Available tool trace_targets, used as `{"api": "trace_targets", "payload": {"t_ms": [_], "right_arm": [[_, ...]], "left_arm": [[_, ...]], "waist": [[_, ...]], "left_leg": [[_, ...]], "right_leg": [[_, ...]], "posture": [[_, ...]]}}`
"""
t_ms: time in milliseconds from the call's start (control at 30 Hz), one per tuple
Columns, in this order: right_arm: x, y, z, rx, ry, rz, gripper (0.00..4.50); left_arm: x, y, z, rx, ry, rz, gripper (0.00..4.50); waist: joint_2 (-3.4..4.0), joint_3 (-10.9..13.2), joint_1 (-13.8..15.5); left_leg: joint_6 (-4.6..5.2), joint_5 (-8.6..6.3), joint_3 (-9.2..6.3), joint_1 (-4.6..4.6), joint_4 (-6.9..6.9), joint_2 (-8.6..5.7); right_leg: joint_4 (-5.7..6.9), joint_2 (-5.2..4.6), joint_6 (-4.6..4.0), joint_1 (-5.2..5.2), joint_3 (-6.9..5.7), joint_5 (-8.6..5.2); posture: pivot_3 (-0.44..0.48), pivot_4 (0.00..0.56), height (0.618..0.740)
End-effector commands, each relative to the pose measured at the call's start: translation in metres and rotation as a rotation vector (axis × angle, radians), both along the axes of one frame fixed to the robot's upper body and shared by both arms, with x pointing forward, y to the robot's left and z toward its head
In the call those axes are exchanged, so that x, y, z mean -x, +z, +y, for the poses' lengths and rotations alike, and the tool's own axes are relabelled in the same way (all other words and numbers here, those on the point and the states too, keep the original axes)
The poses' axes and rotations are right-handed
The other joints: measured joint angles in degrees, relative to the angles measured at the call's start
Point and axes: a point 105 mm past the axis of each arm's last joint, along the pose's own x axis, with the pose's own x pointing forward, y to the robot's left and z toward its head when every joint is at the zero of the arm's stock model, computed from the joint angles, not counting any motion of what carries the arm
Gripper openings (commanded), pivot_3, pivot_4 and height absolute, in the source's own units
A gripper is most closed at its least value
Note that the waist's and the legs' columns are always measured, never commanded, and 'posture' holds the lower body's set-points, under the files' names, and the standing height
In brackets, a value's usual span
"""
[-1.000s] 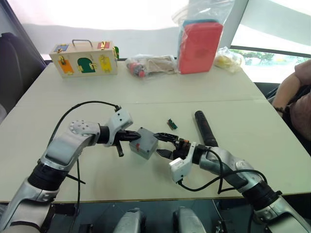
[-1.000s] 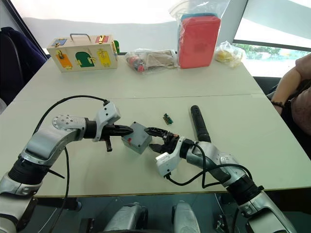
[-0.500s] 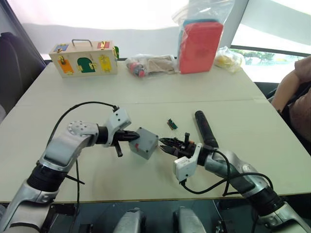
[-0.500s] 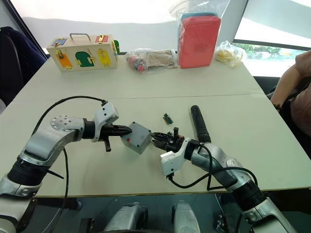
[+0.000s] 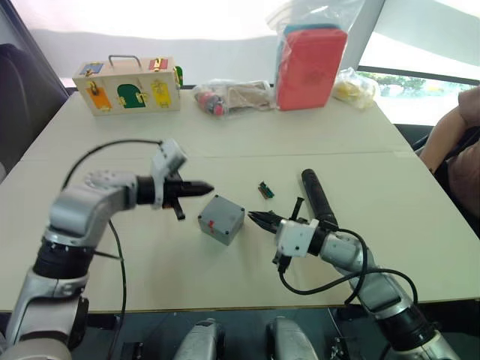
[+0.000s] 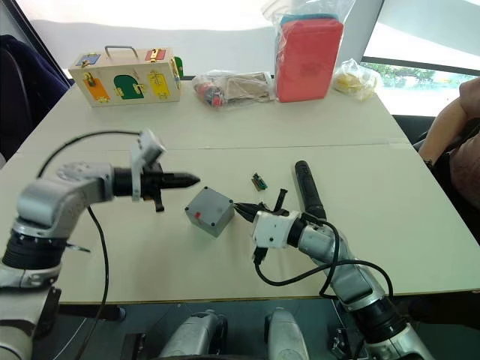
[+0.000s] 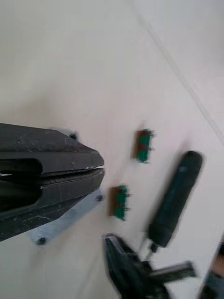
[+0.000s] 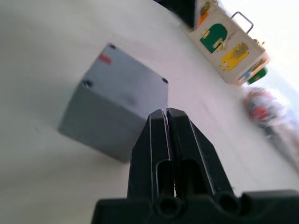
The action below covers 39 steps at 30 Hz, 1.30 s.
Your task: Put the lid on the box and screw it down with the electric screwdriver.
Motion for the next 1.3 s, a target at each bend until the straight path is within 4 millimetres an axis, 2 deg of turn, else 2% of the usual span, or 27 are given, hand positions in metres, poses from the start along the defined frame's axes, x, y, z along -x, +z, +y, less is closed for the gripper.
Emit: {"api": "trace_targets", "payload": {"t_ms": [33,100,167,300,433,600,867,1100,1300], "right_arm": [[0.01,-0.002,0.004,0.005,0.033,0.17,0.04],[0.016,-0.015,0.005,0.018,0.022,0.332,0.04],[0.018,-0.019,0.006,0.023,0.008,0.407,0.04],[0.011,-0.024,0.007,0.092,-0.035,0.43,0.04],[0.0,-0.028,0.011,0.145,-0.076,0.435,0.04],[-0.009,-0.021,0.021,0.133,-0.077,0.423,0.04],[-0.014,-0.022,0.026,0.13,-0.055,0.414,0.04],[-0.013,-0.021,0.027,0.127,-0.039,0.404,0.04],[-0.017,-0.021,0.026,0.126,-0.043,0.397,0.04]], "left_arm": [[-0.009,-0.011,0.021,-0.055,0.082,-0.007,0.0],[-0.014,-0.024,0.03,-0.071,0.13,0.008,0.0],[-0.014,-0.04,0.03,-0.106,0.139,0.016,0.0],[-0.01,-0.073,0.028,-0.185,0.133,0.034,0.0],[-0.006,-0.094,0.018,-0.201,0.108,0.051,0.0],[0.003,-0.099,0.004,-0.174,0.063,0.064,0.0],[0.032,-0.099,-0.006,-0.179,-0.031,0.114,0.0],[0.041,-0.102,-0.004,-0.187,-0.018,0.14,0.0],[0.041,-0.102,-0.006,-0.182,-0.018,0.143,0.0]], "waist": [[0.0,0.0,0.0],[0.01,0.0,0.0],[0.01,0.0,0.1],[-0.02,0.0,0.3],[-0.02,0.0,0.4],[-0.02,0.0,0.2],[-0.02,0.0,0.1],[-0.01,0.0,0.1],[-0.01,0.0,0.1]], "left_leg": [[0.0,0.0,0.01,0.0,-0.01,0.0],[0.0,0.0,0.01,-0.03,-0.04,0.0],[0.0,0.0,-0.01,-0.11,-0.04,0.02],[0.0,0.0,-0.01,-0.31,0.0,-0.02],[-0.01,0.0,-0.01,-0.34,0.0,-0.07],[-0.01,0.0,0.0,-0.37,-0.02,-0.07],[-0.01,0.0,0.0,-0.37,-0.02,-0.06],[-0.01,-0.01,0.01,-0.37,-0.03,-0.06],[-0.01,0.0,0.01,-0.37,-0.03,-0.06]], "right_leg": [[0.0,0.0,0.0,-0.01,0.0,0.0],[0.0,0.0,0.0,-0.06,0.0,0.0],[0.0,-0.01,-0.01,-0.14,0.0,0.0],[0.0,-0.17,-0.04,-0.29,0.0,0.03],[-0.02,-0.27,-0.05,-0.29,-0.07,0.05],[0.0,-0.28,-0.05,-0.37,-0.09,0.05],[0.0,-0.27,-0.05,-0.37,-0.09,0.05],[0.0,-0.27,-0.05,-0.37,-0.1,0.05],[0.0,-0.28,-0.05,-0.37,-0.1,0.05]], "posture": [[0.0,0.15,0.74],[0.0,0.15,0.74],[0.0,0.15,0.74],[0.0,0.15,0.74],[0.0,0.15,0.74],[0.0,0.15,0.74],[0.0,0.15,0.74],[0.0,0.15,0.74],[0.0,0.15,0.74]]}}
